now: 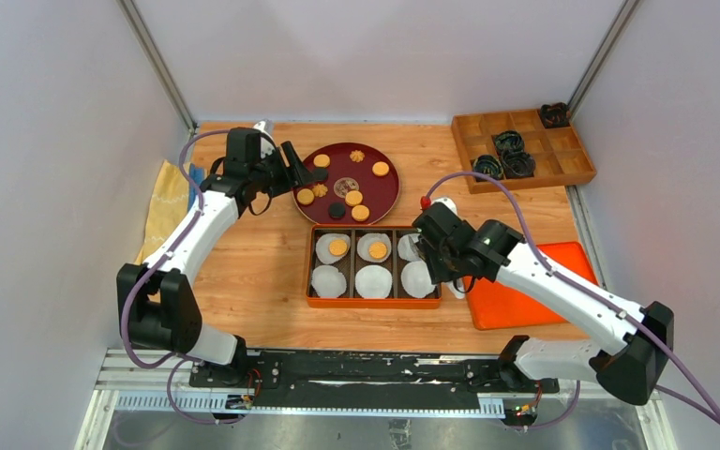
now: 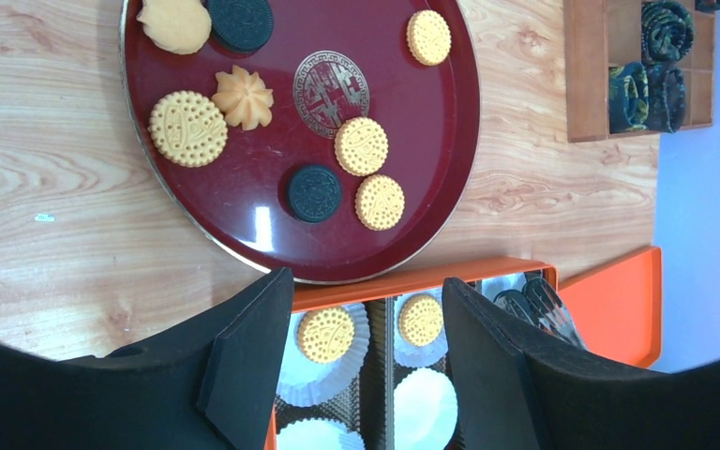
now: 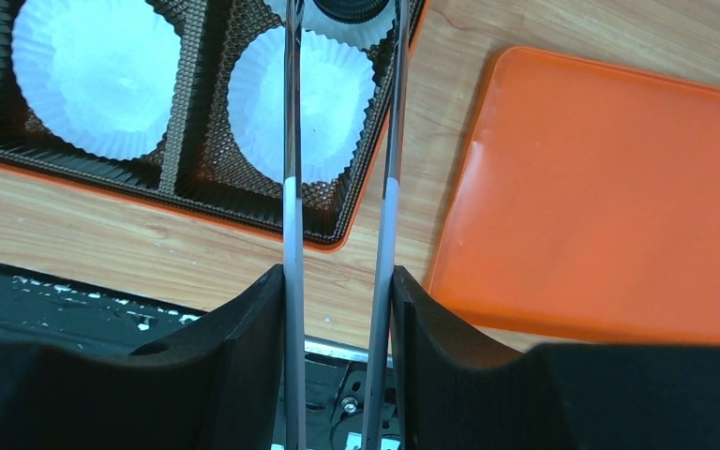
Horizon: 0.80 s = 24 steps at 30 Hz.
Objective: Pack the cookies
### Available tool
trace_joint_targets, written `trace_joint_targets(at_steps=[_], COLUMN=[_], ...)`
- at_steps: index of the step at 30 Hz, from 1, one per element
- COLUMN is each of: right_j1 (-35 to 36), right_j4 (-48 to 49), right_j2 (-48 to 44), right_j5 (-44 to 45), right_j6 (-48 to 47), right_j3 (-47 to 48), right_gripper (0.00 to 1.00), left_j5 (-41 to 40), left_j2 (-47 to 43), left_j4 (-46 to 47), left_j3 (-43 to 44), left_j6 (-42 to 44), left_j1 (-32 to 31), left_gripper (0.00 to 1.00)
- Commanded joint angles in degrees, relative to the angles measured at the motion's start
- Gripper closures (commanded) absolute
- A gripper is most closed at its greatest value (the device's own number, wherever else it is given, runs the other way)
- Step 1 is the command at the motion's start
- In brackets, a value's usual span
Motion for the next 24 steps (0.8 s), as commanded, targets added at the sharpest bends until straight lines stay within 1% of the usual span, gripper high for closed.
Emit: trace_joint_targets(at_steps=[1,4,6,7,15,20,24], right_j1=[0.71,0.71,0.71,0.80,1.14,2.51,2.40], right_j4=[-0.76,-0.59,-0.35,-0.26,-0.07,-0.34,5.92], right_j2=[1.56,2.05,1.85,1.48,-2.03,-3.26,-0.65], right_j5=[3.46,2.76,1.40,1.05,-1.13,-1.07,1.86], right_j6=[0.80,0.70,0.47,0.46,-0.34,-0.99,-4.28], right_j3=[0.33,0.86,1.55,1.84,4.14,8.86,11.41], right_gripper=[0.82,0.67,0.58,0.55,0.54,0.55,0.55], left_j5=[0.08,0.21,0.76,1.13,3.24,3.39,2.66], left_j2=[-1.21,-0.85,-0.56,-0.54,-1.37,-2.53,-2.61], left_j4=[0.21,0.26,0.57,0.79,1.80,2.14,2.78], left_j3=[0.47,0.57,0.56,0.56,0.76,0.71,0.80], left_j6=[0.34,0.45,0.45,0.45,0.99,0.83,0.12], left_j1=[-0.18,-0.18,-0.18,-0.18,-0.35,-0.35,-0.35], left_gripper=[0.35,0.35,0.35,0.35,0.34,0.34,0.34])
